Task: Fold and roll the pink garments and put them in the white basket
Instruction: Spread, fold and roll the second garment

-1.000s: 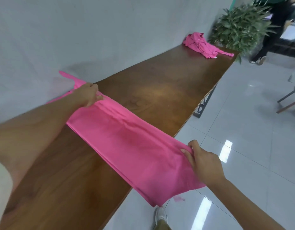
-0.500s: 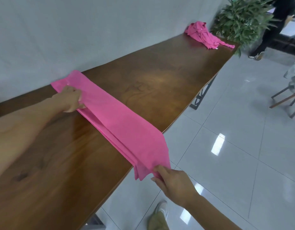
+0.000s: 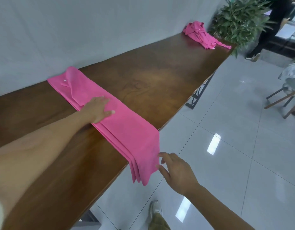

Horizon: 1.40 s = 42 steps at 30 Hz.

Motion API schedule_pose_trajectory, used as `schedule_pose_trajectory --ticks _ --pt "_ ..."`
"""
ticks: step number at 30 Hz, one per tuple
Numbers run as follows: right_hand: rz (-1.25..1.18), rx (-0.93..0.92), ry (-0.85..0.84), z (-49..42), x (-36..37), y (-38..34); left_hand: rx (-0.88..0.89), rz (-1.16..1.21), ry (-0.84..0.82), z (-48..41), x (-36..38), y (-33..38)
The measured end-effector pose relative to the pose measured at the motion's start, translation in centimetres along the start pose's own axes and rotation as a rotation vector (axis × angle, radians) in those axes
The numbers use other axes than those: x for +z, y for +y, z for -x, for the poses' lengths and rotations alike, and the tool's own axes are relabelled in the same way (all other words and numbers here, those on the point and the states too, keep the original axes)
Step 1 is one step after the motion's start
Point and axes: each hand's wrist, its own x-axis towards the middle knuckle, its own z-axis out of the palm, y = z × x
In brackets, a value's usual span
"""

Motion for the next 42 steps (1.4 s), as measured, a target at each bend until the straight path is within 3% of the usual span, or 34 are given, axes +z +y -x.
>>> schedule_pose_trajectory --ticks 3,14,29,33,37,42 --pt "-0.022 0.017 -0.023 -1.1 -1.0 1.1 -0.027 0.002 -0.067 0.7 2.0 2.2" --pt "-0.067 -0.026 -0.159 -7.2 -3.0 4.3 -0.092 0.124 -0.059 5.2 3.9 5.3" --pt "-0.19 -0.361 -0.268 -13.3 -1.7 9.7 -0.191 0.32 0.003 10.1 6.4 9.9" --pt "-0.228 -0.437 -0.279 -14.9 -1.6 10.0 -0.288 0.454 0.216 10.9 5.8 10.7" --pt "-0.233 -0.468 -0.285 -17.2 -1.2 9.7 -0.409 0.367 0.508 11.4 4.9 9.8" --pt "-0.193 -0.506 -0.283 -20.7 -0.4 8.6 -0.577 0.393 0.623 10.6 3.3 6.3"
